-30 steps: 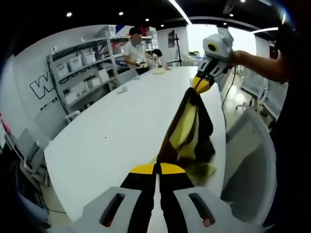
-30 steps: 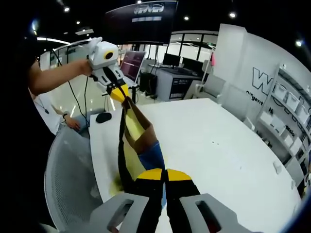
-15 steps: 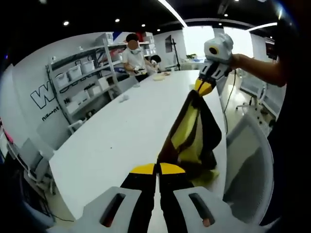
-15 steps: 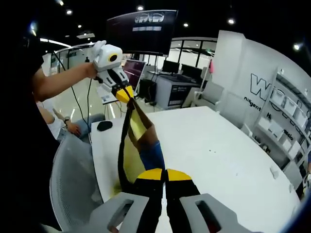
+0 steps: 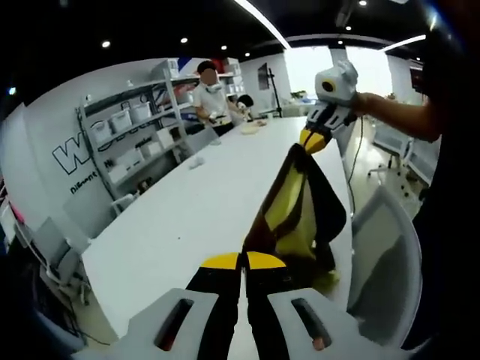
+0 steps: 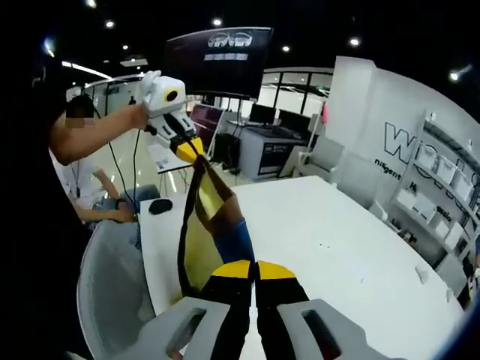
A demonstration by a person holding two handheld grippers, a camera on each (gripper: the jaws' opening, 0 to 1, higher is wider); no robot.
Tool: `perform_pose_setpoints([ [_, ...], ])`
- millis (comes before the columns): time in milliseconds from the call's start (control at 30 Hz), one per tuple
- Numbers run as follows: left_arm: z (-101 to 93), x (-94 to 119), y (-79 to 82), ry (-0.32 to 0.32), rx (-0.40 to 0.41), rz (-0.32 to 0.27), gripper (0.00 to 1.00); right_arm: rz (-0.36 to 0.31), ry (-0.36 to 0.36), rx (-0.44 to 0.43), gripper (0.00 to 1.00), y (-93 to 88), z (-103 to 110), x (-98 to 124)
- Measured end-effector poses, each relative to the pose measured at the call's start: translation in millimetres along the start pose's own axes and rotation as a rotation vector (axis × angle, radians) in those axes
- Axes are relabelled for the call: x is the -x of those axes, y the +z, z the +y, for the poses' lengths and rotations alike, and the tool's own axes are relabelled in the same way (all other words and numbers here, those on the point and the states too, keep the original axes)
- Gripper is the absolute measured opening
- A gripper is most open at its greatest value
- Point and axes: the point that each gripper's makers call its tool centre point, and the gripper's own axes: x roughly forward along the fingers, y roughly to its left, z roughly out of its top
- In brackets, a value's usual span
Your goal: Fold the garment on the visible template until the final outline fits inside the template.
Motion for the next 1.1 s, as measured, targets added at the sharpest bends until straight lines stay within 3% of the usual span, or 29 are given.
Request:
perform_pose_setpoints([
  [400,5.0,11.6,23.5,0.017,0.043,-0.107,0.03,-0.093,-0.001,-0.039,0.0,22.0,-6.1,10.9],
  [733,12.9,20.8,49.9,0.032,0.022,-0.174,0.03,-0.181,-0.003,-0.046,0.0,45.9,-14.2,21.5],
  [1100,4.2,8.8,31.6,0.015,0.045,-0.141,0.03,-0.158,-0.005,-0.074,0.0,29.0,-12.5,13.9],
])
